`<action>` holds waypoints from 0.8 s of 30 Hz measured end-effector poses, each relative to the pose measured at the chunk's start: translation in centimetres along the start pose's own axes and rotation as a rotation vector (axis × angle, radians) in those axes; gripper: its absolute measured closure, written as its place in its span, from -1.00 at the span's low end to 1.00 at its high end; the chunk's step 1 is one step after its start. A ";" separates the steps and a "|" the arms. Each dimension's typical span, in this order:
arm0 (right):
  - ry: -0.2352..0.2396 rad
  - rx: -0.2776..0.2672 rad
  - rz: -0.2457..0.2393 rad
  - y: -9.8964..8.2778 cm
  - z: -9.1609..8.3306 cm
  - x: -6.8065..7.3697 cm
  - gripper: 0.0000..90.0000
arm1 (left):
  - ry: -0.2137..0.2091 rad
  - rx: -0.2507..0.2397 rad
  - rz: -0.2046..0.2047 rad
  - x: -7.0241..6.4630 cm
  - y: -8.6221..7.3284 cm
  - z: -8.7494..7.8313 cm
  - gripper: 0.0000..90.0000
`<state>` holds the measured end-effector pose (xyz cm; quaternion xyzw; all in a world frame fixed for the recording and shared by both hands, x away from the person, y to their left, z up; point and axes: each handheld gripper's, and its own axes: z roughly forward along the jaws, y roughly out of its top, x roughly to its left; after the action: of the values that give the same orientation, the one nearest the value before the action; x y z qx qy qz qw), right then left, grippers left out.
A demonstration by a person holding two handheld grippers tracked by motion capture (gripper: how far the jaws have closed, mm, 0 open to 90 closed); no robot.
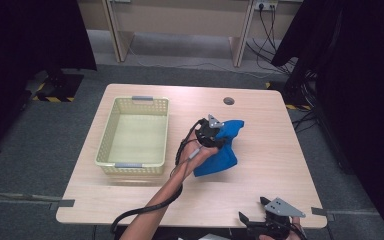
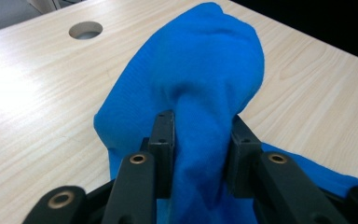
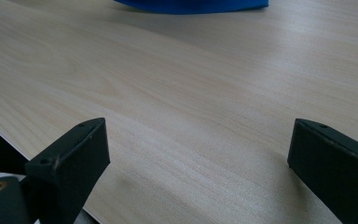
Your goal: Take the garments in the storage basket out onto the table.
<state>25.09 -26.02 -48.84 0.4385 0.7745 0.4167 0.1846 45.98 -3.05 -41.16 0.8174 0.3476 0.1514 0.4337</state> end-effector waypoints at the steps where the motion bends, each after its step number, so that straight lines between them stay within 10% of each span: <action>1: 0.000 0.001 0.000 0.0 0.0 0.0 -0.87 | 0.000 0.006 0.000 0.0 -0.2 0.2 0.51; 24: 0.002 0.001 -0.002 0.0 0.0 0.0 -0.87 | 0.011 0.046 0.041 -1.5 -1.8 3.0 0.48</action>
<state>25.10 -26.04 -48.82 0.4374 0.7753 0.4167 0.1842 45.80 -5.23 -44.29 0.8333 0.3366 0.1566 0.4095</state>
